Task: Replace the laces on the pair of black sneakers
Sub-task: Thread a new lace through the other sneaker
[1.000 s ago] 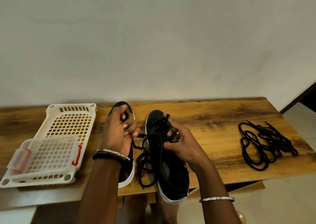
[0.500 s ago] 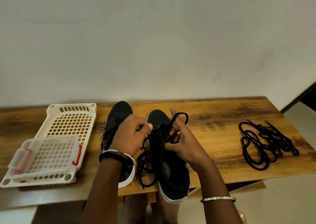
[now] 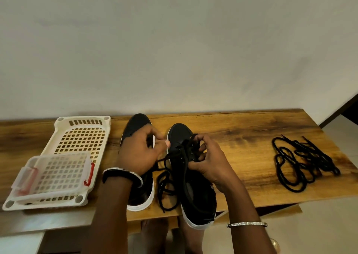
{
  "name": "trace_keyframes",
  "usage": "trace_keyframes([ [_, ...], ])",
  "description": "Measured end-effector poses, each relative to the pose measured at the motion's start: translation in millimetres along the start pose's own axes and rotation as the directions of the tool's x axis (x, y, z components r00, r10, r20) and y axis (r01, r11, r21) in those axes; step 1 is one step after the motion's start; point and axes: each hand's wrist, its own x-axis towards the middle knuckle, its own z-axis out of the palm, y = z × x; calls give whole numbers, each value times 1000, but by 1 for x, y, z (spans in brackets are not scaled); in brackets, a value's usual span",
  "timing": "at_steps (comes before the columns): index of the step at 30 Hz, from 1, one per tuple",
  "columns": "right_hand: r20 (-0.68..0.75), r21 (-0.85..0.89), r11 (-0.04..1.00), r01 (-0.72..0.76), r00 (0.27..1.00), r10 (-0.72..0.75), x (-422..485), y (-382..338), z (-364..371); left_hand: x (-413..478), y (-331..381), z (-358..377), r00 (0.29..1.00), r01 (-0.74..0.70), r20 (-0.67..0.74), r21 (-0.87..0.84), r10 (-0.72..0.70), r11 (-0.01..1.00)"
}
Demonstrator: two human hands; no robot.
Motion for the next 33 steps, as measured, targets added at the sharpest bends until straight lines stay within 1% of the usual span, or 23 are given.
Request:
trace_keyframes([
  [2, -23, 14, 1000, -13, 1000, 13, 0, 0, 0, -3, 6, 7, 991, 4, 130, 195, -30, 981],
  [3, -30, 21, 1000, -17, 999, 18, 0, 0, 0, -3, 10, 12, 986, 2, 160, 286, -50, 958],
  [5, -33, 31, 999, -8, 999, 9, -1, 0, -1, -4, 15, 22, 988, -22, 147, 416, -43, 909],
  [8, 0, 59, 998, -3, 1000, 3, -3, -3, -2, -3, 16, 35, 996, -69, 85, 499, 30, 864],
  [12, 49, 67, 998, -3, 999, 0, -7, -11, -7, -1, 17, 44, 989, -147, 80, 574, 124, 805],
  [15, 57, 57, 998, 14, 998, -17, -9, -14, -6, 0, 16, 47, 990, -137, 55, 556, 128, 820],
  [17, 61, 43, 999, 16, 998, -19, -10, -15, -6, 0, 13, 48, 991, -128, 43, 511, 123, 850],
  [19, 69, 31, 999, 14, 997, -16, -10, -15, -6, -1, 14, 45, 996, -88, 25, 392, 85, 916],
  [20, 72, 28, 1000, 13, 997, -15, -10, -15, -6, -1, 15, 44, 999, -47, 21, 316, 43, 947],
  [23, 60, 38, 999, 11, 998, -13, -9, -17, -3, -3, 17, 42, 994, 98, 32, 89, -101, 991],
  [25, 42, 29, 999, 17, 999, -19, -8, -19, 0, -1, 23, 38, 968, 251, 55, -105, -246, 962],
  [27, 28, 26, 1000, 15, 999, -16, -8, -20, 3, 1, 26, 34, 899, 437, 127, -274, -419, 856],
  [28, 24, 32, 999, 13, 1000, -14, -9, -19, 3, 3, 25, 32, 865, 502, 167, -321, -474, 803],
  [29, 22, 39, 999, 9, 1000, -10, -9, -18, 3, 4, 24, 30, 847, 532, 196, -335, -494, 778],
  [30, 23, 50, 999, 3, 1000, -4, -9, -17, 2, 6, 21, 30, 850, 526, 212, -300, -482, 796],
  [31, 26, 63, 998, -5, 1000, 4, -9, -16, 0, 8, 18, 31, 863, 499, 221, -238, -454, 834],
  [32, 28, 71, 997, -12, 1000, 10, -9, -13, -1, 8, 14, 32, 874, 472, 201, -136, -443, 871],
  [33, 29, 72, 997, -14, 999, 12, -8, -12, -3, 6, 14, 33, 888, 444, 145, -17, -437, 896],
])
